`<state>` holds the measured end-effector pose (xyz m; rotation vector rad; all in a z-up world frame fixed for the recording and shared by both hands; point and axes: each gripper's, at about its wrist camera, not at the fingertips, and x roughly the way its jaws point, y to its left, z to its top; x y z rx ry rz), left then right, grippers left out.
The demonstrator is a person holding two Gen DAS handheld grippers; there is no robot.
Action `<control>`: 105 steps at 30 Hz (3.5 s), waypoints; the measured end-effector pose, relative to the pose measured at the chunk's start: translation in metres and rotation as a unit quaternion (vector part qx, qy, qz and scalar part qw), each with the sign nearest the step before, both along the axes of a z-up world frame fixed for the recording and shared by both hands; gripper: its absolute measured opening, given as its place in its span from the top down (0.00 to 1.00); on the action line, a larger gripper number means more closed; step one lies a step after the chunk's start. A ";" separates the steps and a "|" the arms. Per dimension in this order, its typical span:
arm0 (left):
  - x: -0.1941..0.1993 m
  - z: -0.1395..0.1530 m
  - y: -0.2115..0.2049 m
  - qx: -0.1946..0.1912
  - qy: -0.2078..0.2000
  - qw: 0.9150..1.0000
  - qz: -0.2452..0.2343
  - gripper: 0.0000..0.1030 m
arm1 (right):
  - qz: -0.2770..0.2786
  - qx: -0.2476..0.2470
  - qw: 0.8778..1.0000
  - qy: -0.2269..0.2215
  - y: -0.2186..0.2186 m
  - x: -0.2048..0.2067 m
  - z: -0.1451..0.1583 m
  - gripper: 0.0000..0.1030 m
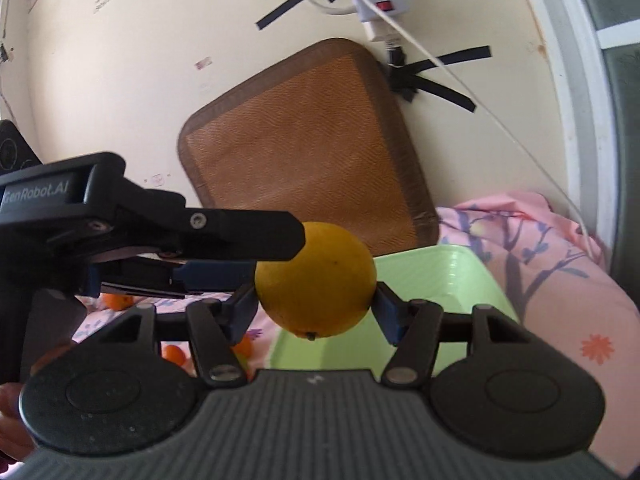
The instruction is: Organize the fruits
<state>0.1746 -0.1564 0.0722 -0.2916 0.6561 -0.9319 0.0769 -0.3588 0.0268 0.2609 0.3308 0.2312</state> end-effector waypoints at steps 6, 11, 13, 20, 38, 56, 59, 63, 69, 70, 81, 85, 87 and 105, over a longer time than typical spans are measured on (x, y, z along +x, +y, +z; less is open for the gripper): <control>0.024 -0.027 -0.041 0.025 0.026 0.999 0.001 0.33 | -0.021 -0.013 0.999 0.029 -0.021 0.019 -0.018 0.38; 0.032 -0.039 -0.048 0.040 0.044 0.998 0.016 0.30 | -0.027 -0.045 0.998 0.029 -0.013 0.025 -0.024 0.36; 0.029 -0.038 -0.046 0.036 0.047 0.998 0.016 0.29 | -0.034 -0.060 0.997 0.023 -0.009 0.022 -0.026 0.36; -0.030 0.008 -0.014 -0.004 -0.012 1.000 0.003 0.26 | -0.067 -0.020 0.997 -0.021 -0.011 -0.010 -0.008 0.35; -0.207 -0.040 0.159 0.082 -0.164 0.976 0.113 0.18 | -0.115 -0.001 0.993 -0.026 0.068 -0.091 -0.032 0.35; -0.216 -0.047 0.161 0.092 -0.172 0.974 0.117 0.18 | -0.126 0.008 0.992 -0.003 0.069 -0.091 -0.039 0.35; -0.215 -0.049 0.159 0.096 -0.168 0.974 0.118 0.18 | -0.124 0.011 0.992 -0.004 0.069 -0.091 -0.039 0.35; -0.213 -0.050 0.159 0.097 -0.164 0.974 0.120 0.18 | -0.122 0.014 0.992 -0.004 0.068 -0.091 -0.039 0.35; -0.212 -0.049 0.163 0.098 -0.162 0.973 0.129 0.18 | -0.121 0.013 0.993 -0.003 0.069 -0.091 -0.040 0.35; -0.212 -0.049 0.163 0.098 -0.161 0.973 0.131 0.18 | -0.121 0.013 0.993 -0.003 0.069 -0.091 -0.040 0.35; -0.212 -0.050 0.170 0.102 -0.158 0.972 0.141 0.18 | -0.116 0.009 0.993 0.004 0.070 -0.088 -0.039 0.35; -0.213 -0.051 0.176 0.107 -0.156 0.970 0.149 0.18 | -0.112 0.005 0.994 0.006 0.071 -0.087 -0.039 0.35; -0.213 -0.052 0.181 0.109 -0.153 0.970 0.157 0.18 | -0.103 -0.001 0.995 0.003 0.073 -0.089 -0.039 0.35; -0.149 -0.077 0.160 0.192 -0.075 0.965 0.163 0.28 | 0.009 -0.124 0.990 0.073 0.104 -0.057 -0.040 0.37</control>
